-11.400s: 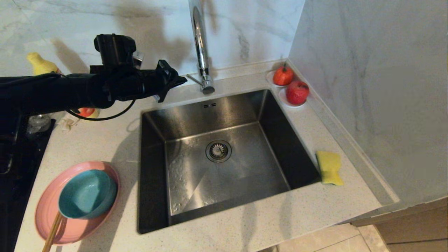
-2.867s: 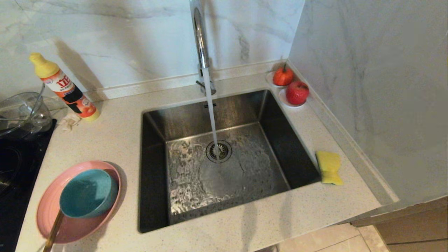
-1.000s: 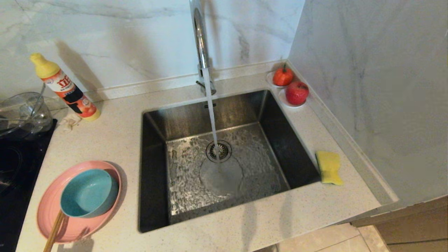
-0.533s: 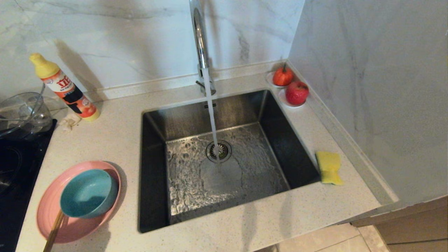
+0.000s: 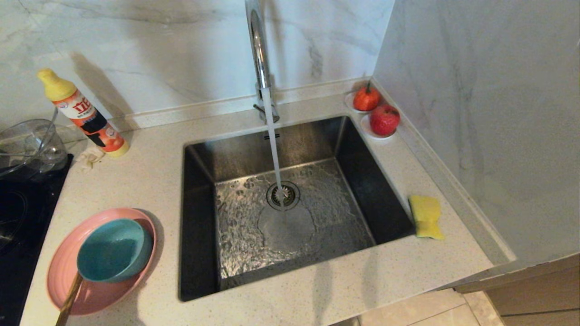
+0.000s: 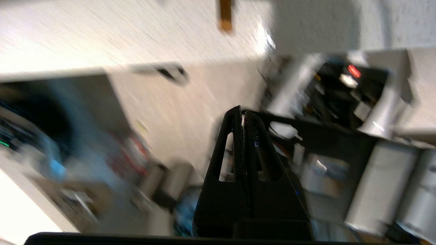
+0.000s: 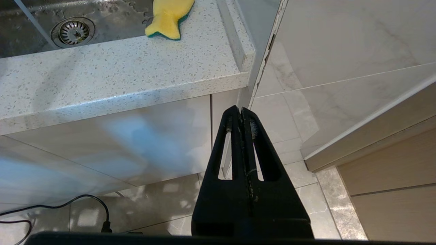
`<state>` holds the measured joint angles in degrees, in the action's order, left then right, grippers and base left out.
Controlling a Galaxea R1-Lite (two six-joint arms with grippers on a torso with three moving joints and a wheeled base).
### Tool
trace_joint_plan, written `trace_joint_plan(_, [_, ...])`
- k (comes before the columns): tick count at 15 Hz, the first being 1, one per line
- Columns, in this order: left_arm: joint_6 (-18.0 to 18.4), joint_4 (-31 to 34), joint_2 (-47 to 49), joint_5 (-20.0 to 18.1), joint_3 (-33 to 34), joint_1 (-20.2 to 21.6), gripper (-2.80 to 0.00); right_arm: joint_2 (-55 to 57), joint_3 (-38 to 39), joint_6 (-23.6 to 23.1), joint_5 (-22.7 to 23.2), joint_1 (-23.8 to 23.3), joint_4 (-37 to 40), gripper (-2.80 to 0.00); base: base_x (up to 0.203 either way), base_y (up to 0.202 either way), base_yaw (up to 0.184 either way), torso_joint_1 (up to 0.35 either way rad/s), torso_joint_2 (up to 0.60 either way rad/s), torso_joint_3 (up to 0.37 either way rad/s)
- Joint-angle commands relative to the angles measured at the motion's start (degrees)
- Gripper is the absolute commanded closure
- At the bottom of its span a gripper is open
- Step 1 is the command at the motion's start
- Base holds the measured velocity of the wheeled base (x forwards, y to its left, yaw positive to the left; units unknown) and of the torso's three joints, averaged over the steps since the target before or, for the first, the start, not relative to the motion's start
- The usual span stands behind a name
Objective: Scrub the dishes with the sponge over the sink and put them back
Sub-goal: Rinse the chopsticks
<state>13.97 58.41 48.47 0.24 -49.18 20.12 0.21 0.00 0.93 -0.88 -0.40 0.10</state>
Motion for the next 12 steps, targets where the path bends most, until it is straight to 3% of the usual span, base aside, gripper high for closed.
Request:
trace_joint_plan(1, [-3.05,-0.62,6.09,-1.14,3.35,1.19,0.00,-0.01,0.01,0.02,0.00,-0.01,-0.01,0.00,0.000,0.000,0.000,0.000,0.00,0.000])
trace_joint_plan(2, [-3.22,-1.51,6.83,-1.19,4.15,2.01,0.00,-0.03,0.07,0.00,0.00,0.01,-0.01,0.00,0.000,0.000,0.000,0.000,0.00,0.000])
trace_joint_plan(3, [-3.24,-2.34,7.82,-1.20,4.62,3.00,-2.80,-0.03,0.09,0.02,0.00,-0.04,-0.01,0.00,0.000,0.000,0.000,0.000,0.00,0.000])
trace_joint_plan(8, [-3.43,-2.55,12.26,-0.73,4.88,6.90,-2.80,-0.03,0.06,-0.05,0.00,-0.04,-0.01,0.00,0.000,0.000,0.000,0.000,0.00,0.000])
trace_joint_plan(12, [-5.28,-3.67,15.66,-0.84,9.70,8.96,-2.80,0.02,0.04,0.00,0.00,0.03,-0.01,0.00,0.000,0.000,0.000,0.000,0.00,0.000])
